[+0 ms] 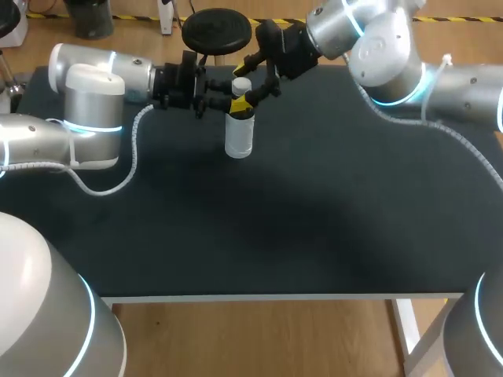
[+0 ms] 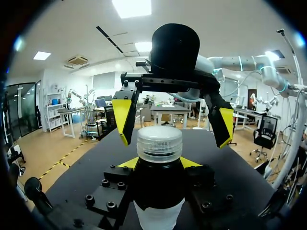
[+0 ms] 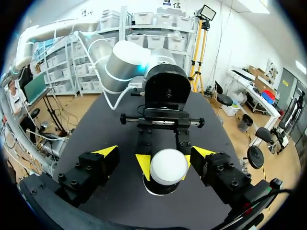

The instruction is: Unscrew the bottle cap

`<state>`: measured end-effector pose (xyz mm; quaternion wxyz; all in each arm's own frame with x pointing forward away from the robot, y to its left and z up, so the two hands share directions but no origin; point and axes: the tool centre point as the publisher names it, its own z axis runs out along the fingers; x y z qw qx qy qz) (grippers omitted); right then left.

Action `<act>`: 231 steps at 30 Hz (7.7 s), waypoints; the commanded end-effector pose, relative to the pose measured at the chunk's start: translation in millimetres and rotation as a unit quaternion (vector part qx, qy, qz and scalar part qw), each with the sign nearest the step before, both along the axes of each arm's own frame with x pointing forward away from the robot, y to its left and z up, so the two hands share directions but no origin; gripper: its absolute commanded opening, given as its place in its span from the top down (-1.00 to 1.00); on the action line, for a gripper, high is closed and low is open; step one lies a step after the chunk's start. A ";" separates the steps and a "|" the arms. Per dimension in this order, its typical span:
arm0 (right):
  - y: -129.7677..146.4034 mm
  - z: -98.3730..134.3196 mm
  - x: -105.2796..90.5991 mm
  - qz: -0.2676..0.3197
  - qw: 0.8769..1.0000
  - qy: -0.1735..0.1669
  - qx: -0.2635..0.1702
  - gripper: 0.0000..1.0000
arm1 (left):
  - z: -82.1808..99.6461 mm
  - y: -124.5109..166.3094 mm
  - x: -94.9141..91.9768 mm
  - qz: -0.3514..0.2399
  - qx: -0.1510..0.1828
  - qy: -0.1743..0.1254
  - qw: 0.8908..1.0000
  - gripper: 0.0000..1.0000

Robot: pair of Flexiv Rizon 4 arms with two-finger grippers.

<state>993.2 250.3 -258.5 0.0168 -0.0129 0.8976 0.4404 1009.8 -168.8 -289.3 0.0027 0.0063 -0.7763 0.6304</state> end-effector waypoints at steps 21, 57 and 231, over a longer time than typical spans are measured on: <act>-3.3 -0.9 8.4 0.010 1.000 0.021 0.015 0.81 | -0.4 -0.1 0.8 -0.002 0.001 0.001 1.000 1.00; 1.6 3.5 18.1 0.331 0.942 0.001 0.053 1.00 | -0.4 -0.1 0.8 -0.002 0.001 0.001 1.000 1.00; -27.8 7.4 29.1 -0.162 0.984 -0.072 -0.034 -1.00 | -0.4 -0.1 0.8 -0.002 0.001 0.001 1.000 1.00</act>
